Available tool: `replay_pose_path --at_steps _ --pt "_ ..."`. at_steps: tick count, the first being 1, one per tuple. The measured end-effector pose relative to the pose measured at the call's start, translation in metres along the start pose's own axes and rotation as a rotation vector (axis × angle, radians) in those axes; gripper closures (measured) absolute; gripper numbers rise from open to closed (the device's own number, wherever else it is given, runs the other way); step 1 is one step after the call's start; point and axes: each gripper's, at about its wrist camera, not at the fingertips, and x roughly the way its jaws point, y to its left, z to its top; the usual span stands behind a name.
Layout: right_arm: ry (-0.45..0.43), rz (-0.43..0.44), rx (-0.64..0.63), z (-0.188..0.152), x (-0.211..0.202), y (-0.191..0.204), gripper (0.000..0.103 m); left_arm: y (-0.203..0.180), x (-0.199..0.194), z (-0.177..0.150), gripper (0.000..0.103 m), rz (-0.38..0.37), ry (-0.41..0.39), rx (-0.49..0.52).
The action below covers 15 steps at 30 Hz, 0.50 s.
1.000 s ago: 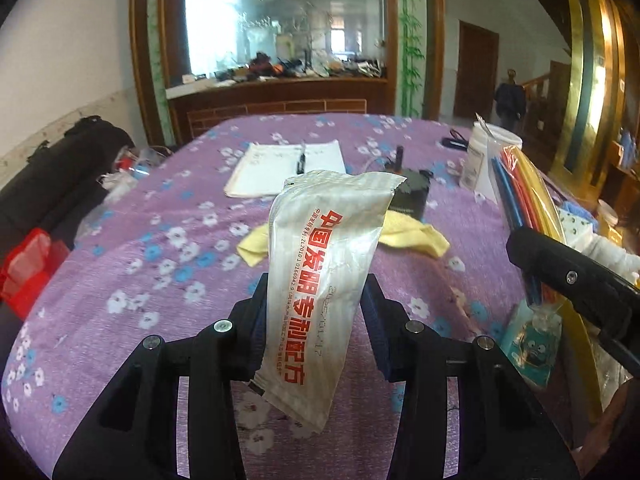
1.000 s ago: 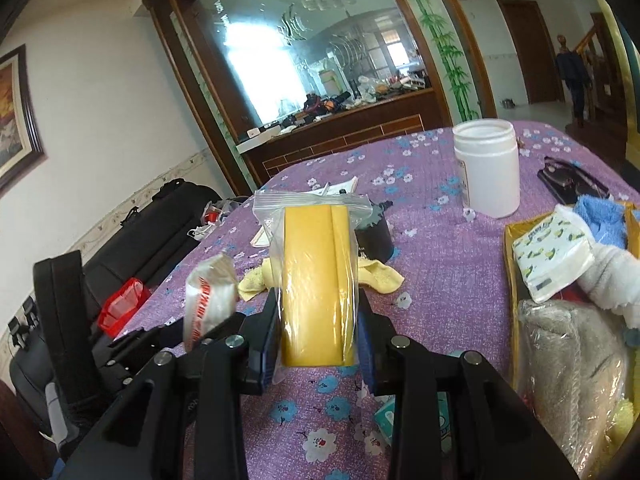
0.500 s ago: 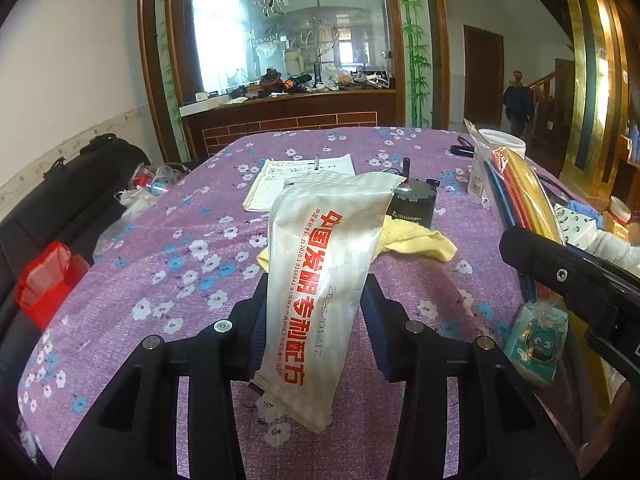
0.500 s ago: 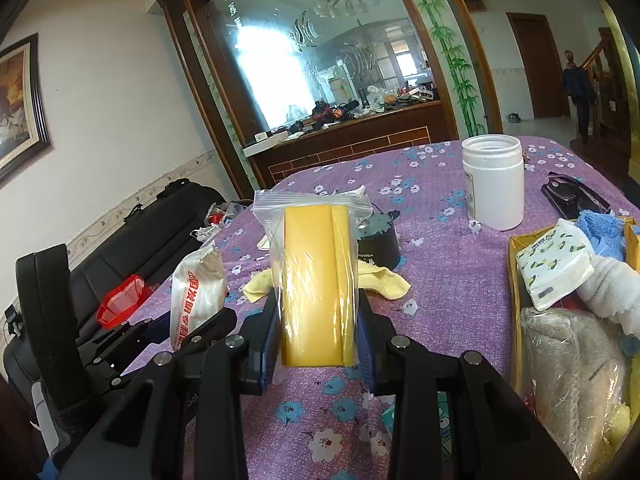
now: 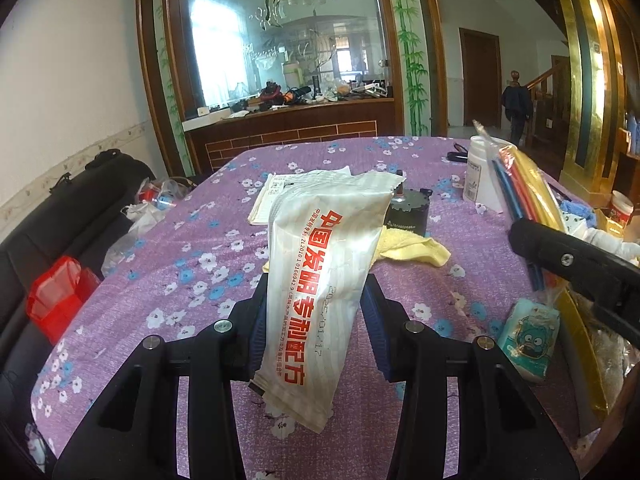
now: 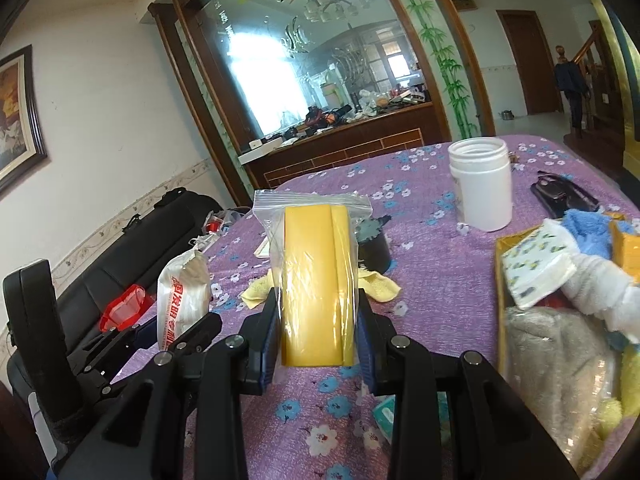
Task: Organize soft objects
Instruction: 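Carry the red-printed packet and bagged yellow sponge toward the white box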
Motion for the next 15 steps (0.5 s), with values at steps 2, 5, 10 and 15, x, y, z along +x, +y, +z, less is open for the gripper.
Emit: replay_pose_path --at_steps 2,5,10,15 --pt "-0.005 -0.006 0.000 -0.001 -0.003 -0.002 0.070 -0.003 -0.001 0.000 0.060 0.000 -0.003 0.007" --pt "0.001 0.007 0.024 -0.004 -0.005 -0.006 0.070 -0.009 -0.002 -0.001 0.060 0.001 -0.004 0.021" --pt "0.005 0.015 0.025 -0.006 -0.010 -0.005 0.070 -0.011 -0.002 -0.002 0.060 0.007 0.001 0.033" --pt "-0.006 0.021 0.046 -0.004 -0.021 -0.010 0.070 -0.015 -0.003 0.000 0.060 0.013 -0.010 0.052"
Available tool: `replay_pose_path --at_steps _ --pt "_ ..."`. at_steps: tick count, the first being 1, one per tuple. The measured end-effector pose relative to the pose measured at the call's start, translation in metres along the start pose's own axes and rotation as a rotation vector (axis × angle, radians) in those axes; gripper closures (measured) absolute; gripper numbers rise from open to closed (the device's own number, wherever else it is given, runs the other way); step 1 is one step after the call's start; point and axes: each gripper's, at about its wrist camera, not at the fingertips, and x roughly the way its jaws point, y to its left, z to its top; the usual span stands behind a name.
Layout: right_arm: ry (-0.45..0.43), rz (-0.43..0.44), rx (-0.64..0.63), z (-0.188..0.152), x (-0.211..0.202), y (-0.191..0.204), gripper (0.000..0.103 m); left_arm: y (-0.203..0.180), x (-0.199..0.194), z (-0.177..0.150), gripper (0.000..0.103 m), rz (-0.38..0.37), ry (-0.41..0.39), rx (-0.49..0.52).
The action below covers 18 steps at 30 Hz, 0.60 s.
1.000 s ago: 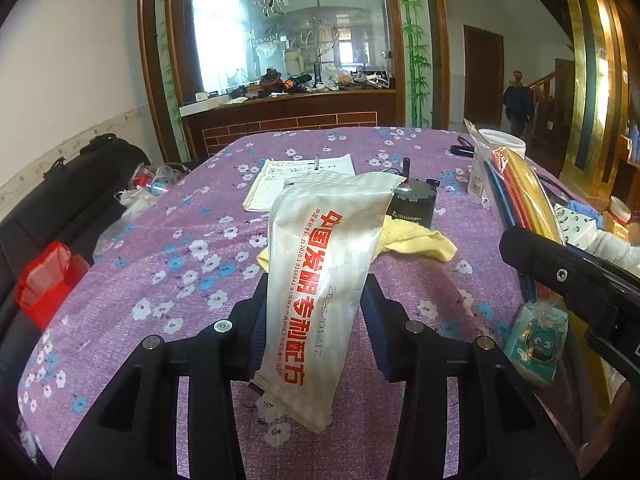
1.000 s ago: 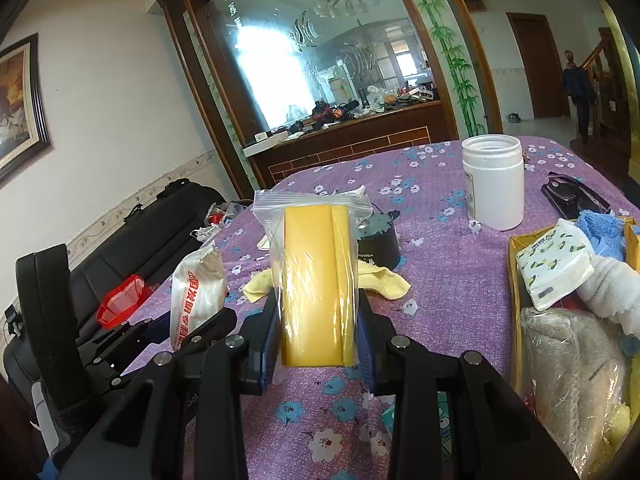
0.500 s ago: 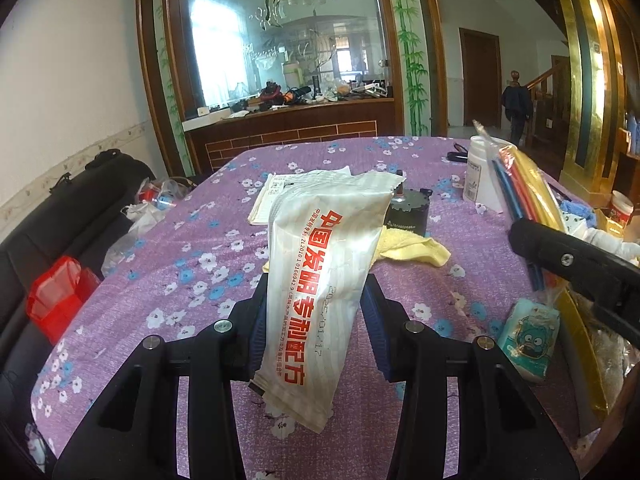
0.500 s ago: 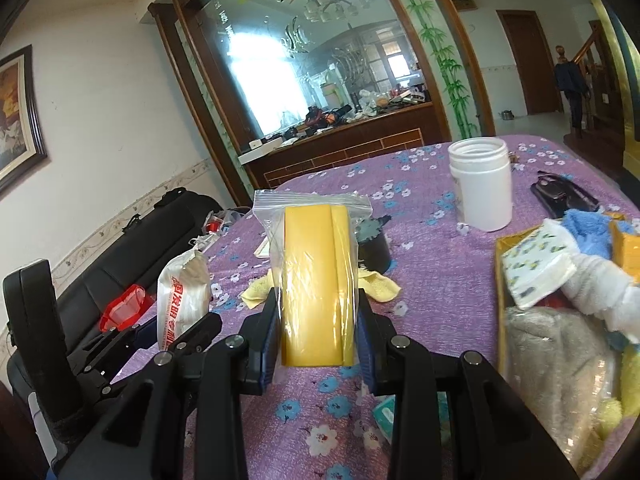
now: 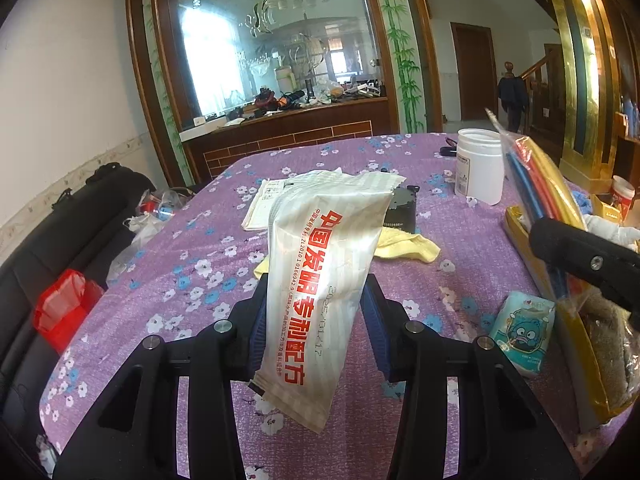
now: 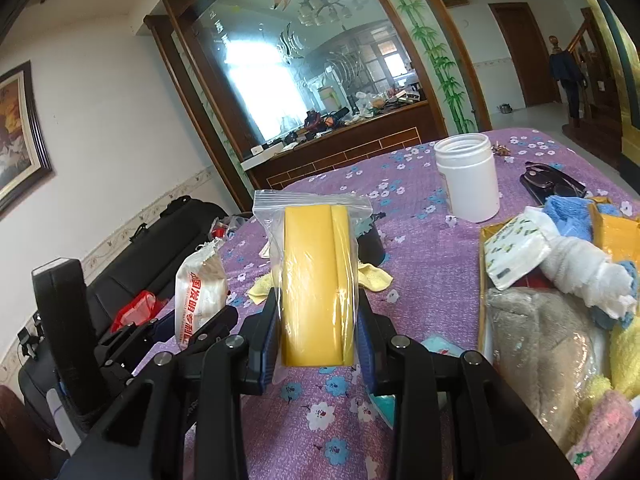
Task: Organize soft objects
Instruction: 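Carry the red-printed packet and bagged yellow sponge toward the white box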
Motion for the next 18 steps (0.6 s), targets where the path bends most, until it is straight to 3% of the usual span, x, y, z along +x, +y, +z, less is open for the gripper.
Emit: replay_pose_path --at_steps 12,14,18 --pt "-0.054 -0.024 0.058 0.006 -0.040 -0.028 0.070 -0.024 -0.009 0.007 0.060 -0.030 -0.030 0.049" --pt "-0.077 -0.040 0.075 0.009 -0.053 -0.039 0.070 -0.031 -0.014 0.011 0.060 -0.068 -0.033 0.053" --pt "-0.146 -0.105 0.131 0.018 -0.091 -0.067 0.070 -0.058 -0.032 0.025 0.060 -0.233 -0.022 0.064"
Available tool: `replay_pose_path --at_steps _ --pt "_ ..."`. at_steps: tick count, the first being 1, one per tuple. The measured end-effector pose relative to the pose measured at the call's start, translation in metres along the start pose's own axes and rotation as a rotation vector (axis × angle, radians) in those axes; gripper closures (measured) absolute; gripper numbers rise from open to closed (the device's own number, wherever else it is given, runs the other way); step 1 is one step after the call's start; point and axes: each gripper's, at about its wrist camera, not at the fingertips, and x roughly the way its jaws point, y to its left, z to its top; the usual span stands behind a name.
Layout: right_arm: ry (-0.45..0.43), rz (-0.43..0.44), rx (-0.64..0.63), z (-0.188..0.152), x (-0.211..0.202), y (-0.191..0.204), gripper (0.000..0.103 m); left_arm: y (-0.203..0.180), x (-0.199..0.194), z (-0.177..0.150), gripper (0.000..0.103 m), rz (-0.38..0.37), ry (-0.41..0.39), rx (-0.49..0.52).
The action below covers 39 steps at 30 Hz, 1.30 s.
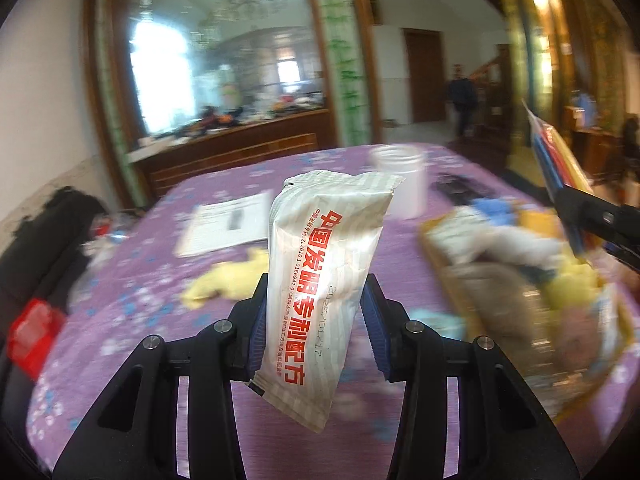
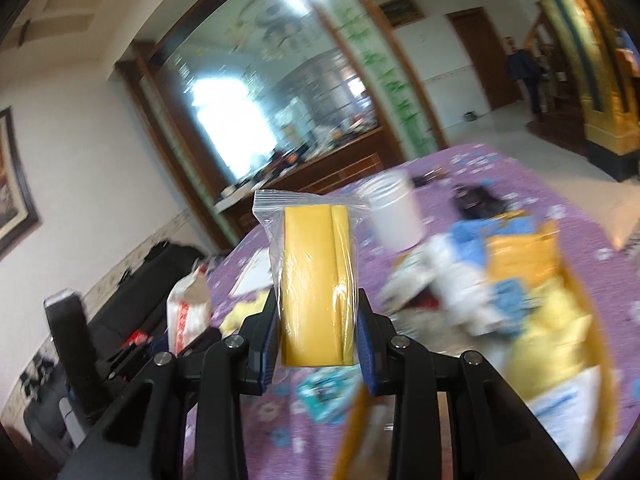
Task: Organize soft objects
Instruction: 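Carry the red-printed packet and bagged yellow sponge toward the white box, then lower the packet and sponge bag into the box and open both grippers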
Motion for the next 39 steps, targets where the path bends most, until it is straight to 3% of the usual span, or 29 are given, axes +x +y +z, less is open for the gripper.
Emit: replay_pose_path --at_steps 6,10,14,22,28,32,39 --pt "-0.054 -0.100 0.033 0.014 -0.039 -0.037 0.070 -0.044 0.008 0.019 0.060 -0.302 0.113 -0.040" --pt "0.023 -0.164 0.013 0.009 -0.036 -0.049 0.069 -0.076 0.026 0.021 0.061 -0.442 0.205 -0.069" --pt "0.136 -0.232 -0.009 -0.005 -0.019 -0.058 0.069 -0.101 0.039 0.021 0.061 -0.521 0.277 -0.082" --pt "0.228 -0.288 -0.012 -0.018 -0.007 -0.077 0.069 -0.128 0.064 0.014 0.061 -0.523 0.346 -0.089" --pt "0.255 -0.299 -0.033 -0.019 -0.006 -0.078 0.067 -0.135 0.060 0.005 0.059 -0.531 0.328 -0.041" --pt "0.238 -0.299 -0.034 -0.016 -0.012 -0.076 0.067 -0.131 0.058 0.005 0.047 -0.548 0.332 -0.043" --pt "0.197 -0.282 -0.045 -0.010 -0.021 -0.072 0.065 -0.127 0.046 0.008 0.044 -0.554 0.313 -0.021"
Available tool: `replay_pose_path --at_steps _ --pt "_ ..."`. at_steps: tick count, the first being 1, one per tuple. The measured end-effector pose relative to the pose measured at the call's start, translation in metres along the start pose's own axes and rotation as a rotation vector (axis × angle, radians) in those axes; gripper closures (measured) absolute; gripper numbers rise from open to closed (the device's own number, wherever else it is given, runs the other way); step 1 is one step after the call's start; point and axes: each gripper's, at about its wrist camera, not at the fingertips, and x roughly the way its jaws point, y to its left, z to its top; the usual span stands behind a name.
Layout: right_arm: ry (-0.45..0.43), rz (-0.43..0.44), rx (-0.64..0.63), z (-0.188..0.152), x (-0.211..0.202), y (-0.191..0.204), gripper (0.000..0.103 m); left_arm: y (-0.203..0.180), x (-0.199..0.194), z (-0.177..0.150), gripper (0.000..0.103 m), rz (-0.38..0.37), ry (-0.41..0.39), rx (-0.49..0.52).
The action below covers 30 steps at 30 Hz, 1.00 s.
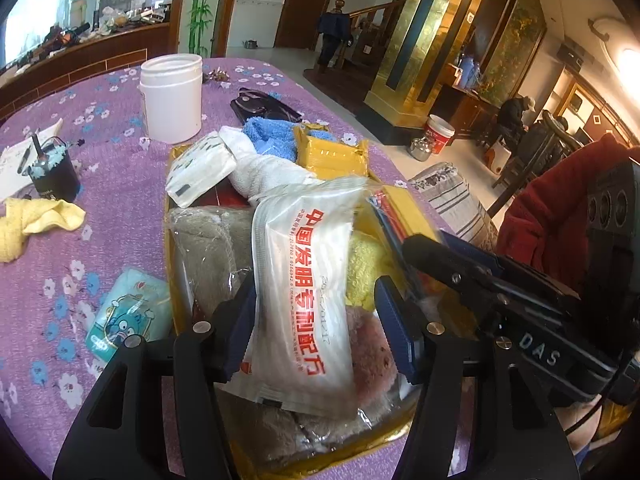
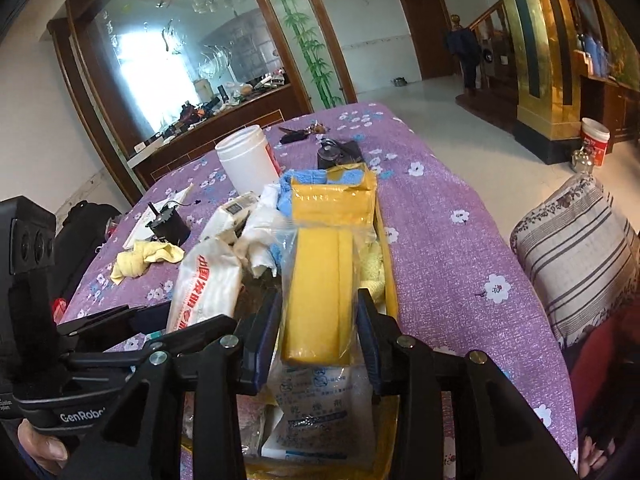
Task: Organize soft objects
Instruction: 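Lower the packet and sponge bag into the box and open both grippers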
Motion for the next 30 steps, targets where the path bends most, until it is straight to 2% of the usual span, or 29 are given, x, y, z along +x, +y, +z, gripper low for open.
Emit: replay_pose_path --at_steps 6,16,22,30 --pt "-0.060 0.023 0.019 0.006 -0.006 -0.002 0.065 -0.001 -0.015 -0.003 0.044 -0.003 -0.035 0.013" --pt "-0.015 0.030 0.016 0.003 0.010 -0.001 0.065 0.009 -0.017 -0.008 0.044 0.016 -0.042 -0.009" --pt "-0.067 0.032 0.005 0.008 -0.006 0.002 0.065 0.019 -0.024 -0.007 0.044 0.025 -0.061 -0.010" --pt "-0.086 0.050 0.027 0.010 -0.014 0.001 0.065 0.027 -0.033 -0.005 0.044 0.030 -0.081 -0.035"
